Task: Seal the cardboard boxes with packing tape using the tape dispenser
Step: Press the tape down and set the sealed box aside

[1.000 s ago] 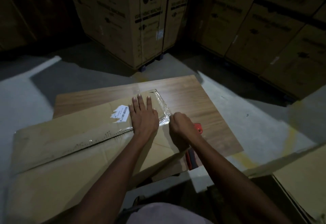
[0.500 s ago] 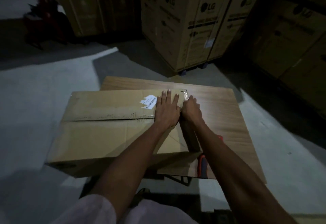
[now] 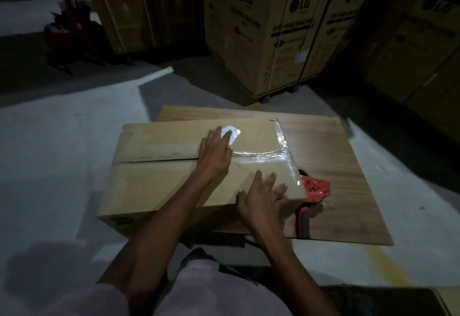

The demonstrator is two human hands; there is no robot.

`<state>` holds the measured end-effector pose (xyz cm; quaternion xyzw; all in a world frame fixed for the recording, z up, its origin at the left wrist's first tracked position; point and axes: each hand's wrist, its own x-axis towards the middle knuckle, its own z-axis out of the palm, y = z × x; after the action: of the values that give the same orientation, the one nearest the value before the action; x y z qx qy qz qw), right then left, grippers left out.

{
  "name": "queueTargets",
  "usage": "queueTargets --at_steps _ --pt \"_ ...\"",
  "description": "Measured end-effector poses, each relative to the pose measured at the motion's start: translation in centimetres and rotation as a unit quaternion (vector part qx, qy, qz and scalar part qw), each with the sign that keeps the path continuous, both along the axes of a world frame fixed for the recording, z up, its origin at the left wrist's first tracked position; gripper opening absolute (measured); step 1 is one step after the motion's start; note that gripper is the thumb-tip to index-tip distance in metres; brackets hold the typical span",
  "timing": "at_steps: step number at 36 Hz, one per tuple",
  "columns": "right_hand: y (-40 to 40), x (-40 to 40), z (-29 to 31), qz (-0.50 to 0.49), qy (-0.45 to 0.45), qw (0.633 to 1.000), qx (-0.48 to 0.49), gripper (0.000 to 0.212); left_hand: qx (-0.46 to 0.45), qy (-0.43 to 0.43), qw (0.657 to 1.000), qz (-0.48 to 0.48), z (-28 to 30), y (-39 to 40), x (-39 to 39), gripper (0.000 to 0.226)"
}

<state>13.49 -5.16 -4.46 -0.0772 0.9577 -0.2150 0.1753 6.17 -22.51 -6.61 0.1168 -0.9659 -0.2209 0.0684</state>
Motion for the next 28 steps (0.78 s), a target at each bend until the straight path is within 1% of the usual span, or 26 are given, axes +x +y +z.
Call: queueTargets --at_steps 3,7,9,13,15,18,22,25,26,28 --pt "-2.3 1.0 0.1 0.022 -0.006 1.000 0.020 0.073 0.022 -0.001 1.000 0.014 0.4 -1.6 1.4 0.054" --pt "-5.3 1.5 0.0 -0.012 -0.007 0.999 0.037 0.077 0.018 0.021 1.000 0.013 0.4 -5.4 3.5 0.057" --pt "-6.8 2.1 -0.1 -0.040 -0.002 0.999 0.035 0.079 0.003 0.011 1.000 0.016 0.1 -8.1 4.7 0.070" --pt "-9.7 4.4 -1.0 -0.111 0.042 0.993 -0.003 0.080 -0.004 -0.032 0.999 0.028 -0.4 -14.2 6.3 0.106" --pt "-11.3 5.8 -1.5 -0.161 0.054 0.985 -0.030 0.088 -0.008 -0.053 0.999 0.011 -0.4 -17.1 6.8 0.117" --pt "-13.5 8.0 -2.1 -0.253 0.047 0.958 -0.125 0.105 -0.031 -0.088 0.995 -0.031 -0.2 -20.7 7.1 0.126" --pt "-15.4 10.6 -3.4 -0.333 -0.006 0.907 -0.256 0.118 -0.062 -0.115 0.987 -0.095 0.6 -23.5 7.3 0.125" --pt "-15.7 11.2 -3.7 -0.387 -0.060 0.845 -0.364 0.119 -0.066 -0.094 0.984 -0.137 0.9 -24.7 7.7 0.129" --pt "-15.5 11.3 -3.7 -0.393 -0.070 0.830 -0.390 0.118 -0.065 -0.091 0.983 -0.144 1.0 -25.0 8.0 0.131" --pt "-14.7 11.3 -3.6 -0.386 -0.068 0.819 -0.419 0.116 -0.065 -0.091 0.983 -0.146 1.1 -25.4 8.8 0.132"
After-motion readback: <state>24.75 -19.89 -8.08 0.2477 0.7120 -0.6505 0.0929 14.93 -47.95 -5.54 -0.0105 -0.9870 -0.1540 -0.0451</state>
